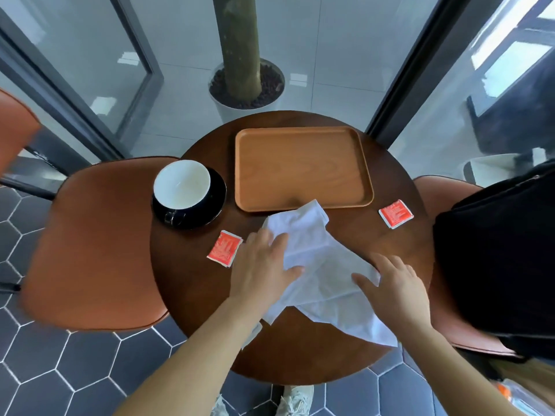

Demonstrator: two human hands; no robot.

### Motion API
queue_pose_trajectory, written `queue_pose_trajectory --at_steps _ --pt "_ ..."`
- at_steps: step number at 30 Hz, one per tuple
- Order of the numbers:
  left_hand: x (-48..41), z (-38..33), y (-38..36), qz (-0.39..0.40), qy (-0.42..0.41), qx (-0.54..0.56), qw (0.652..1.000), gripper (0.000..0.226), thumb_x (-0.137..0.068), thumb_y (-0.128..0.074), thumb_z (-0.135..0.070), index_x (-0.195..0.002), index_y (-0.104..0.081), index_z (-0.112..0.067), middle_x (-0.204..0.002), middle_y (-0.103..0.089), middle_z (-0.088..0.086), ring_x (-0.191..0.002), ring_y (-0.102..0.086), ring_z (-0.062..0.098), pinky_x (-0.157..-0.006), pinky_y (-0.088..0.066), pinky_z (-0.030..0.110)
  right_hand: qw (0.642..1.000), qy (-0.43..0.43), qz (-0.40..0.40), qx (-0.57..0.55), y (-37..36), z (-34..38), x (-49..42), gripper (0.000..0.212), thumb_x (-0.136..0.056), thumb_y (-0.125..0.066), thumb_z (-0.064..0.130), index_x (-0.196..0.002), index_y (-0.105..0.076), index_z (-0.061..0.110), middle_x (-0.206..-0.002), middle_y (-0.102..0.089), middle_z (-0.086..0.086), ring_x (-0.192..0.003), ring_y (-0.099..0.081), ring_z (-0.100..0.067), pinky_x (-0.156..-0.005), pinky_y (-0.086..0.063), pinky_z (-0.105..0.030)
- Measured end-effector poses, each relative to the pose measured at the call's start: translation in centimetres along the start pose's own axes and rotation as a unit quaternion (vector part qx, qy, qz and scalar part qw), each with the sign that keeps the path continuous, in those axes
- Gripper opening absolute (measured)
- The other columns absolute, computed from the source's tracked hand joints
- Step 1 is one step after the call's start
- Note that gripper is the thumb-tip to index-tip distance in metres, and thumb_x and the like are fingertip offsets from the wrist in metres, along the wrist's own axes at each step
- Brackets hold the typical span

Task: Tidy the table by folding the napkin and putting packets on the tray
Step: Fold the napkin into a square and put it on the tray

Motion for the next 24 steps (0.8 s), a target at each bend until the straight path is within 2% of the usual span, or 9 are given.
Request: queue_pose_trajectory --at_steps 4,6,9,12,15,17,19,22,24 --pt "-1.4 -0.5 0.3 -0.025 -0.045 -0.105 0.993 0.012 -0.088 -0.07 -0.024 -0.095 -0.067 -0.016 -0.096 -0.057 0.004 -0.081 -0.053 0.027 -0.07 -0.041 0.038 1.0 0.014 -0.004 -0.002 -0.3 -0.4 -0.1 0.026 -0.087 -0.07 0.034 -0.111 -0.071 0.025 -0.1 -0.07 0.001 -0.093 -0.057 -0.028 -0.08 -0.048 -0.039" --pt "-1.6 -0.2 0.8 -0.057 -0.051 -0.083 0.994 0.006 -0.082 -0.074 -0.01 -0.086 -0.071 -0.013 -0.086 -0.06 0.005 -0.076 -0.055 0.029 -0.066 -0.042 0.039 0.999 0.019 -0.007 -0.032 -0.3 -0.5 -0.2 0.012 -0.088 -0.07 0.028 -0.097 -0.074 0.023 -0.094 -0.07 0.002 -0.09 -0.057 -0.027 -0.078 -0.047 -0.038" --pt "-1.4 1.7 2.3 -0.123 0.07 0.161 0.977 0.008 -0.09 -0.065 -0.014 -0.089 -0.073 -0.014 -0.085 -0.068 -0.002 -0.081 -0.061 0.02 -0.068 -0.046 0.032 0.993 0.033 -0.05 -0.106 0.8 -0.7 -0.1 0.004 -0.088 -0.071 0.021 -0.086 -0.074 0.02 -0.085 -0.067 0.003 -0.085 -0.059 -0.024 -0.071 -0.047 -0.034" --pt "-1.1 4.1 4.0 -0.166 0.201 0.347 0.901 0.012 -0.091 -0.063 -0.023 -0.085 -0.07 -0.03 -0.081 -0.07 -0.015 -0.08 -0.065 0.005 -0.071 -0.053 0.029 0.968 0.04 -0.101 -0.226 3.3 -1.1 0.4 0.01 -0.087 -0.073 0.017 -0.083 -0.071 0.026 -0.08 -0.068 0.012 -0.077 -0.06 -0.008 -0.066 -0.042 -0.012" --pt "-0.3 5.2 7.0 -0.241 0.227 0.43 0.84 0.022 -0.088 -0.067 -0.026 -0.075 -0.07 -0.044 -0.078 -0.072 -0.022 -0.075 -0.067 -0.003 -0.062 -0.049 0.016 0.937 0.044 -0.143 -0.314 6.7 -1.2 0.9 0.011 -0.086 -0.075 0.023 -0.087 -0.07 0.033 -0.085 -0.07 0.023 -0.08 -0.064 0.003 -0.066 -0.043 -0.006" --pt "0.0 5.6 9.1 -0.279 0.226 0.464 0.81 0.016 -0.084 -0.069 -0.031 -0.076 -0.073 -0.044 -0.08 -0.073 -0.02 -0.073 -0.069 -0.003 -0.062 -0.053 0.022 0.911 0.037 -0.164 -0.376 8.9 -1.2 0.8 0.008 -0.085 -0.074 0.033 -0.091 -0.069 0.037 -0.088 -0.071 0.024 -0.079 -0.067 0.003 -0.066 -0.049 -0.01" --pt "-0.4 5.5 10.7 -0.294 0.224 0.489 0.79 0.009 -0.083 -0.07 -0.033 -0.079 -0.074 -0.039 -0.08 -0.075 -0.014 -0.067 -0.072 0.007 -0.054 -0.056 0.029 0.886 0.019 -0.171 -0.432 10.6 -1.2 -0.1 0.008 -0.085 -0.069 0.043 -0.089 -0.07 0.037 -0.087 -0.072 0.018 -0.076 -0.067 -0.003 -0.067 -0.054 -0.025" --pt "-2.4 4.8 12.4 -0.302 0.232 0.49 0.784 0.014 -0.084 -0.069 -0.029 -0.073 -0.074 -0.036 -0.068 -0.074 -0.005 -0.056 -0.071 0.018 -0.045 -0.051 0.025 0.861 -0.014 -0.162 -0.482 11.6 -0.9 -2.3 0.003 -0.089 -0.069 0.037 -0.086 -0.069 0.035 -0.082 -0.071 0.016 -0.075 -0.063 -0.005 -0.069 -0.05 -0.03" --pt "-4.1 4.2 13.4 -0.319 0.238 0.474 0.786 0.012 -0.08 -0.068 -0.03 -0.068 -0.073 -0.031 -0.061 -0.07 0.0 -0.055 -0.069 0.02 -0.046 -0.05 0.027 0.822 -0.033 -0.143 -0.55 11.7 -0.9 -3.3 0.006 -0.085 -0.072 0.035 -0.086 -0.07 0.03 -0.076 -0.07 0.011 -0.074 -0.061 -0.011 -0.069 -0.048 -0.033"
Point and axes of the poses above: each hand's wrist, its own x-axis away from the middle knuckle, its own y-axis out of the back of the hand, z = x × y, the point moved 4 cm from there along -x, towards the middle knuckle
